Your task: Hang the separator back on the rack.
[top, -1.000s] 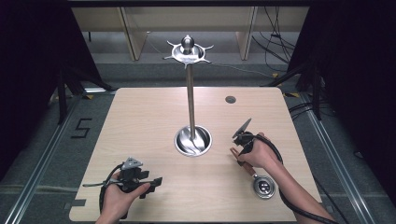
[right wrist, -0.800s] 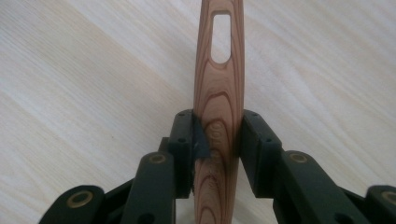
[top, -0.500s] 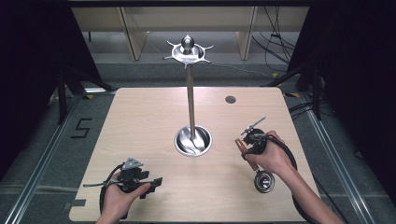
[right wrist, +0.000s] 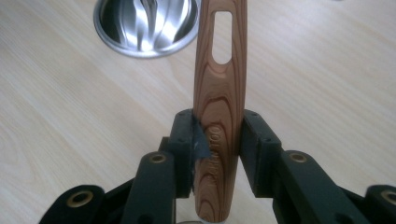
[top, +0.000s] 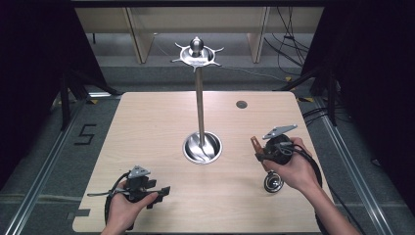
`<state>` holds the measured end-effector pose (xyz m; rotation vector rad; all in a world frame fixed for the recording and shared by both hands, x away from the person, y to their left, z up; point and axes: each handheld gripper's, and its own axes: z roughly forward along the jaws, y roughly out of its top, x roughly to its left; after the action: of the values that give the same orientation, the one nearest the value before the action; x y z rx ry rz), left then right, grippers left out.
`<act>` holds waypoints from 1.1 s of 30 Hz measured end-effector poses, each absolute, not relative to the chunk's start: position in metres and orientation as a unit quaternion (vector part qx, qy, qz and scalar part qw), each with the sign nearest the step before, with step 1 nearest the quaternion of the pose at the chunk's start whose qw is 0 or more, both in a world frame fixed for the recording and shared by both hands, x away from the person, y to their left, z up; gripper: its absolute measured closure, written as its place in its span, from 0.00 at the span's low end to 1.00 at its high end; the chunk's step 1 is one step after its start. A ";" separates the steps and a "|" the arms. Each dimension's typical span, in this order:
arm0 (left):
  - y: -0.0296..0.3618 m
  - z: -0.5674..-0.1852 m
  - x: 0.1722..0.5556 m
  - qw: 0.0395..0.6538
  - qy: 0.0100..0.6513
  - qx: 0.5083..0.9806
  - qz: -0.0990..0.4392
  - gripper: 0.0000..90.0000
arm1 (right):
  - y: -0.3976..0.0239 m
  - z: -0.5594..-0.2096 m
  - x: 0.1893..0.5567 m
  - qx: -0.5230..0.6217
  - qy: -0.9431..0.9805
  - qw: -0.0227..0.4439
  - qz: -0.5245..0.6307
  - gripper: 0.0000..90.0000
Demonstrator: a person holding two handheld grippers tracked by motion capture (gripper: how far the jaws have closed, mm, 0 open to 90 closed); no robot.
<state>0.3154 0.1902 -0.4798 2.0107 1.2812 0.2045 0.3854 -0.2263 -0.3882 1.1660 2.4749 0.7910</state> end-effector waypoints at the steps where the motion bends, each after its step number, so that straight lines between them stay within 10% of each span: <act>1: 0.190 -0.480 0.315 0.367 0.499 0.780 0.082 0.39 | -0.227 -0.387 0.384 0.400 0.858 0.151 0.284 0.76; 33: 0.188 -0.481 0.316 0.374 0.508 0.771 0.087 0.39 | -0.235 -0.350 0.375 0.337 0.803 0.209 0.446 0.76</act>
<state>0.3156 0.1878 -0.4814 1.9732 1.3017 0.2230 0.3746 -0.2352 -0.3500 0.9375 2.2329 1.2398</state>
